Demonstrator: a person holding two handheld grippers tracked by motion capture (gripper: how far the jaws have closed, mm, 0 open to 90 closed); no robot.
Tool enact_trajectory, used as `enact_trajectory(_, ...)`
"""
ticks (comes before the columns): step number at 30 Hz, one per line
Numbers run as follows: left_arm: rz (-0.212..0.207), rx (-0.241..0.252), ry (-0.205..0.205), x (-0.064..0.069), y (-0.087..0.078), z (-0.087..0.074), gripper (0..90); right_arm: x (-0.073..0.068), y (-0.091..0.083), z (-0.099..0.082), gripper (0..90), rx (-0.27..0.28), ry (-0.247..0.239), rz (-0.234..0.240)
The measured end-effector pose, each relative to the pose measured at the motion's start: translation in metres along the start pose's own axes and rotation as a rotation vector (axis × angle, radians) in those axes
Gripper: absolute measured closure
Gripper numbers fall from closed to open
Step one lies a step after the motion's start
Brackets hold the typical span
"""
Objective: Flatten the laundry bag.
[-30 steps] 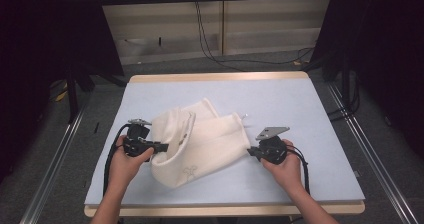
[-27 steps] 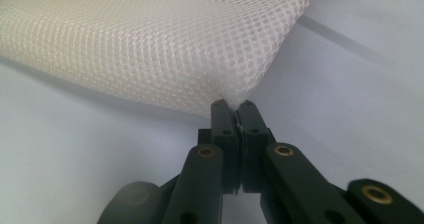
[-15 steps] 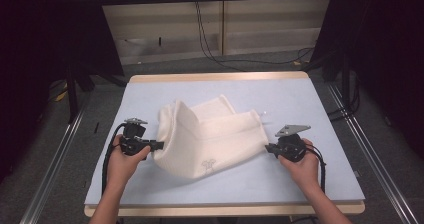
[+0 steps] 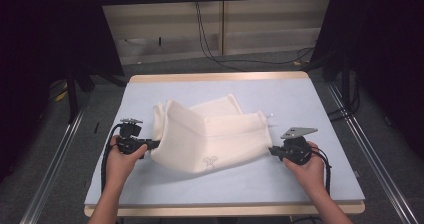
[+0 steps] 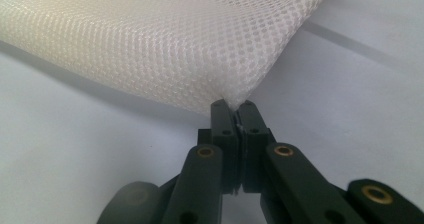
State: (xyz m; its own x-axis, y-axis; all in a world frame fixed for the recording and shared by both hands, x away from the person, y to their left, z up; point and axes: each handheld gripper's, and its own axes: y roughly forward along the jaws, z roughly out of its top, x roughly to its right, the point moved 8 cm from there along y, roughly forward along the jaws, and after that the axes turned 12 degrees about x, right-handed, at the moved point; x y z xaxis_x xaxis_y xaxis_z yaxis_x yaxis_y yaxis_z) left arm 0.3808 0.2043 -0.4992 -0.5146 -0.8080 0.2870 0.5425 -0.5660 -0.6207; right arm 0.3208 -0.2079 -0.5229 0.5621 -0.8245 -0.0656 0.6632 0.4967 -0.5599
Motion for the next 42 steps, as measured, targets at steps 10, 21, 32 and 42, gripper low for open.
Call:
enact_trajectory(10,0.047,0.028,-0.015,-0.007,-0.017,0.004,59.2,-0.003,-0.001,-0.002,87.9,-0.005,-0.004,0.018)
enact_trajectory(21,0.101,0.060,-0.011,-0.019,-0.033,0.006,46.5,-0.003,0.001,-0.003,87.3,-0.011,0.001,0.020)
enact_trajectory(32,0.154,0.007,-0.050,-0.036,-0.026,-0.012,35.6,-0.002,0.000,-0.003,82.2,-0.002,0.030,0.024)
enact_trajectory(42,0.146,-0.073,-0.101,-0.036,-0.020,-0.039,45.5,-0.002,0.001,-0.002,80.7,0.001,0.030,0.032)
